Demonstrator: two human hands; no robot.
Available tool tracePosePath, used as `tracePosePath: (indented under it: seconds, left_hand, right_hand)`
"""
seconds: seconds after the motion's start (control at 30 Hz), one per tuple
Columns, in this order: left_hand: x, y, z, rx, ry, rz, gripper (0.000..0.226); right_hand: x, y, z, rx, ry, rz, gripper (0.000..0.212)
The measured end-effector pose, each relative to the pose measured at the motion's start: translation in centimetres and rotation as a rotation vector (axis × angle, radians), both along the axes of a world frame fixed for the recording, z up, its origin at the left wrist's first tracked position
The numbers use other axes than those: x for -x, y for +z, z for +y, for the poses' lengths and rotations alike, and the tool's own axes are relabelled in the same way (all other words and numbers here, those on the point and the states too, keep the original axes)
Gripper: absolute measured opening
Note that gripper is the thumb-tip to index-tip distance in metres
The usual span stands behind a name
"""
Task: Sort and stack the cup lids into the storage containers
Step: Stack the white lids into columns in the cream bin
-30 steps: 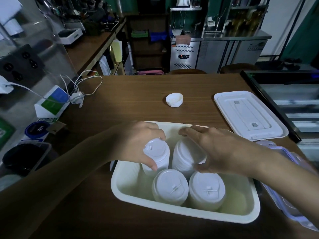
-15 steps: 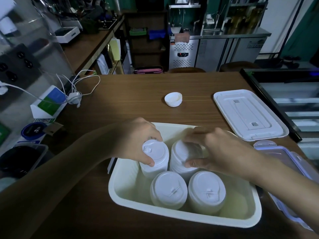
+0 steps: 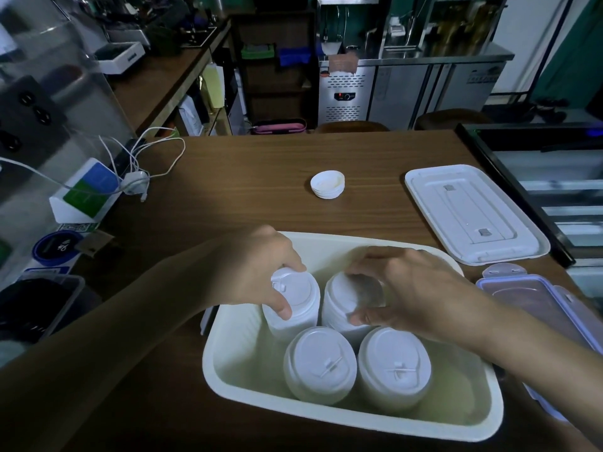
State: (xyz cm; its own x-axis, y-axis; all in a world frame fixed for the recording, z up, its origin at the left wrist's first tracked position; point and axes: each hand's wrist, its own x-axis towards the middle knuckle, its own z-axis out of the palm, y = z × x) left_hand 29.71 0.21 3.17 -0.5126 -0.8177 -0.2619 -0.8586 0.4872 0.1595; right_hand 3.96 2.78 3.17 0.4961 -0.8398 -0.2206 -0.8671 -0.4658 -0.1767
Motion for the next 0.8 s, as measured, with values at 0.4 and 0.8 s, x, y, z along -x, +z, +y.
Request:
tracePosePath:
  seconds: [0.4,0.8]
  left_hand:
    - [-0.6,2.9,-1.8,0.091,-0.083,0.261,0.048]
    - [-0.6,-2.5,-14.9,0.107,0.236,0.515,0.034]
  right_hand:
    - [1.5,2.1,-1.3,0.337,0.13,-0.253,0.05]
    - [2.3,-2.8,-16.6,0.066,-0.127,-0.448,0.055]
